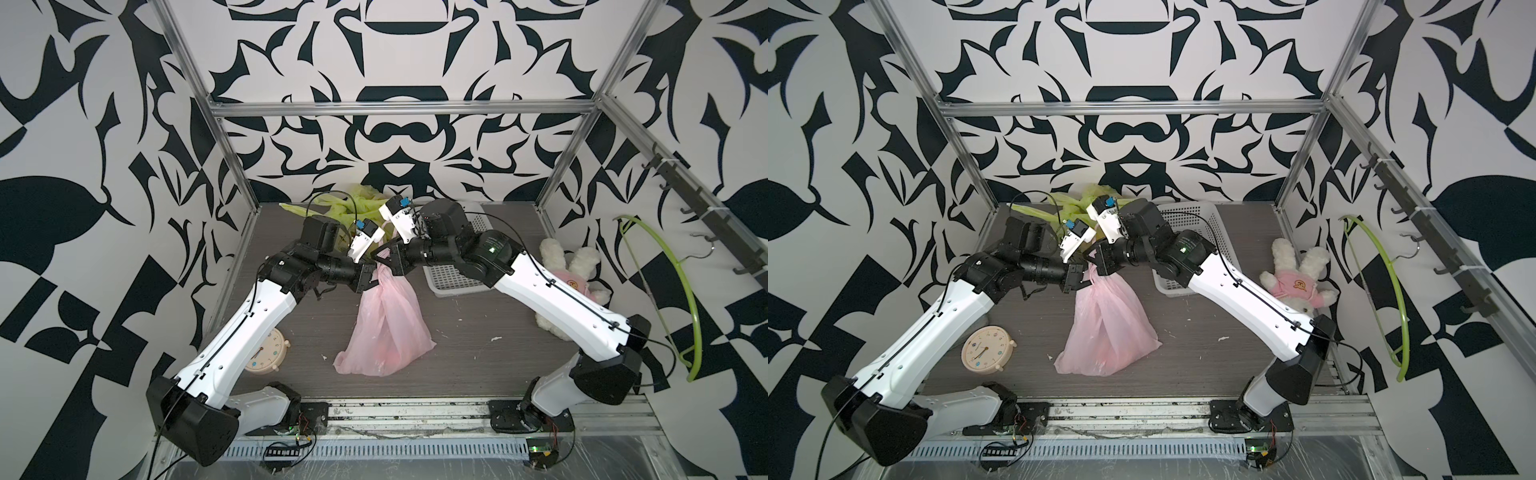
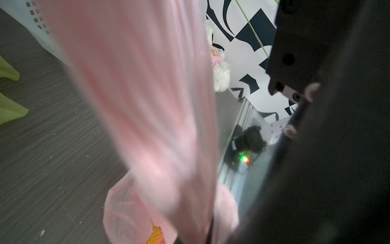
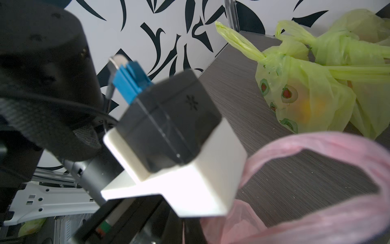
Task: Place the peach into a plastic bag & tie a knot
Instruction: Cross the plastic bag at the center of the board.
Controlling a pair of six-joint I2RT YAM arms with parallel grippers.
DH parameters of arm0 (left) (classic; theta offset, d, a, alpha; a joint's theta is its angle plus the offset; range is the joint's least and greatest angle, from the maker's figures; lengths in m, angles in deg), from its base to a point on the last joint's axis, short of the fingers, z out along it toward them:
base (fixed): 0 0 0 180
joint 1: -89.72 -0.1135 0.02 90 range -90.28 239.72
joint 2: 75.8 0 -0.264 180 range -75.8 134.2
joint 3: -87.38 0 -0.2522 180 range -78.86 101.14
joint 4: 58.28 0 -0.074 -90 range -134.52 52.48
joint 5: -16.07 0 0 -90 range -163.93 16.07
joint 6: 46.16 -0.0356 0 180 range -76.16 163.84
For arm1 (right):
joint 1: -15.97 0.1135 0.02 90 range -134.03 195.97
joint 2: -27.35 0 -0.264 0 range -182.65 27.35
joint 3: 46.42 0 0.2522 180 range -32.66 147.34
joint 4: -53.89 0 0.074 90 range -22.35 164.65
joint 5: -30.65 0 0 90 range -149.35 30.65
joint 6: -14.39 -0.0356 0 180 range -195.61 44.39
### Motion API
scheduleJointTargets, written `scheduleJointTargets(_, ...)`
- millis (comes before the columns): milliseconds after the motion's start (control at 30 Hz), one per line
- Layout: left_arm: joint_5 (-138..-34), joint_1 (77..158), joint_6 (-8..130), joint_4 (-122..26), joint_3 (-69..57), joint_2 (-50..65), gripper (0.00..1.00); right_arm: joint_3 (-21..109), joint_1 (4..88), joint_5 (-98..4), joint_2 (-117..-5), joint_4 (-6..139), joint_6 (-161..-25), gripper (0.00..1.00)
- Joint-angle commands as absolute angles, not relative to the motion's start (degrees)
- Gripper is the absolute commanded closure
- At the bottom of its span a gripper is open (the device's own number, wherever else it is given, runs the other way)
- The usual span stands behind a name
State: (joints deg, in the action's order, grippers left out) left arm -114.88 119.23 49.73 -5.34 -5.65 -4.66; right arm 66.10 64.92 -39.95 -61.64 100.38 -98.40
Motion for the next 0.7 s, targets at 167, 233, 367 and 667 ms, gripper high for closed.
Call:
scheduleJointTargets(167, -115.06, 120.21, 46.39, 0.77, -0.75, -4.76, 0.81, 62.82, 55.20, -23.32, -61.14, 94.32, -100.98, 1.00)
scheduleJointTargets(233, -115.27, 120.28, 45.96, 1.82, 0.23, -4.57, 0.74, 62.83, 53.92, -20.74, -61.42, 94.79, -100.63, 1.00)
scheduleJointTargets(367, -114.86, 120.73, 44.57, 5.75, 3.14, -2.23, 0.72, 62.79, 53.68, -19.18, -61.18, 95.22, -99.11, 1.00)
scheduleJointTargets(667, -113.84, 121.01, 44.19, 5.96, 5.54, 0.75, 0.68, 61.52, 53.53, -19.03, -58.88, 94.81, -98.46, 1.00)
